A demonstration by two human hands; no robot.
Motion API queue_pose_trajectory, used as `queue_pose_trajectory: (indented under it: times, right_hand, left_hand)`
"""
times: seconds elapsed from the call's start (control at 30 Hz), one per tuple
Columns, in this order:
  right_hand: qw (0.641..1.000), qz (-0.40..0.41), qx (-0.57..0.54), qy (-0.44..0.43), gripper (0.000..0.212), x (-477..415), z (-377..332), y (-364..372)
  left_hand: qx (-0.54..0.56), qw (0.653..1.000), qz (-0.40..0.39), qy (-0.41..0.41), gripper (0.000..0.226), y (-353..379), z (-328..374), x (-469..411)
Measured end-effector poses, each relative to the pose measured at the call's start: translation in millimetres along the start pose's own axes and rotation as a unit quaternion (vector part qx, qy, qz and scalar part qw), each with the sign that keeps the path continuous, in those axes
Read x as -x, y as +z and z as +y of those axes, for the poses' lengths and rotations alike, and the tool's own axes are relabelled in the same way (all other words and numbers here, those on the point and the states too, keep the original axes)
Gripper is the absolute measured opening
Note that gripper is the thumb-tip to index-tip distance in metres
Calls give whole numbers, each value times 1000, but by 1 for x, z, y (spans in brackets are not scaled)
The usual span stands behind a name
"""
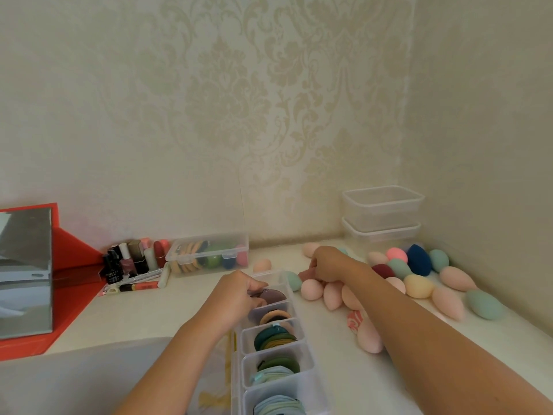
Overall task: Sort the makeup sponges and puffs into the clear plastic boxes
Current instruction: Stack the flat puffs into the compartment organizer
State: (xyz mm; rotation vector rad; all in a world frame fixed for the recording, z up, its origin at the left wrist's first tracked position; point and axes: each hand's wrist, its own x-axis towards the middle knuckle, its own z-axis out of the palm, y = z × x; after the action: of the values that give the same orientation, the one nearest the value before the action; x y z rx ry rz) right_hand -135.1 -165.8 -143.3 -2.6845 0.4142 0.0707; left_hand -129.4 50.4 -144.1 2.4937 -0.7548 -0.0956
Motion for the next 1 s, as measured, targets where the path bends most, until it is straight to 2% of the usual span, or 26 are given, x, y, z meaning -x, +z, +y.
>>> queue_pose_trajectory:
  times: [0.07,0.13,0.23,0.3,0.37,0.47,0.57,0.6,0.7,0.83,1.0]
  right_hand:
    - [1000,19,-4,-16,22,2,0,-6]
    - [996,71,-37,-30,28,8,-1,-18]
    - [977,135,-157,-51,28,23,-1,-39]
    - [961,157,-203,-105,18,39,-2,-50]
    - [958,150,-174,-171,8,55,-8,-58]
    - [955,92,-159,-233,11,70,-22,-56]
    - [957,68,-85,-268,9,75,-37,-46]
    - [957,67,-70,-274,7,77,-42,-43]
    - [955,59,-64,-284,19,81,-49,-35]
    - [959,48,-9,-281,18,81,-53,-25]
    - [958,21,97,-271,15,82,-62,-18]
  left_hand:
    - [-1,1000,2,-2,35,0,0,0]
    - [5,1000,6,-4,35,0,0,0]
    - [11,1000,8,-3,33,0,-1,1]
    - [10,1000,11,1,31,0,-1,1]
    - [12,1000,15,3,29,1,0,1]
    - [19,1000,19,0,28,1,1,2]
    - [21,1000,16,-6,30,1,0,2]
    - [21,1000,14,-6,29,1,-1,1]
    - [16,1000,20,-1,22,1,1,2]
    - [1,999,33,-9,16,1,3,2]
    - [27,999,15,-6,28,0,1,2]
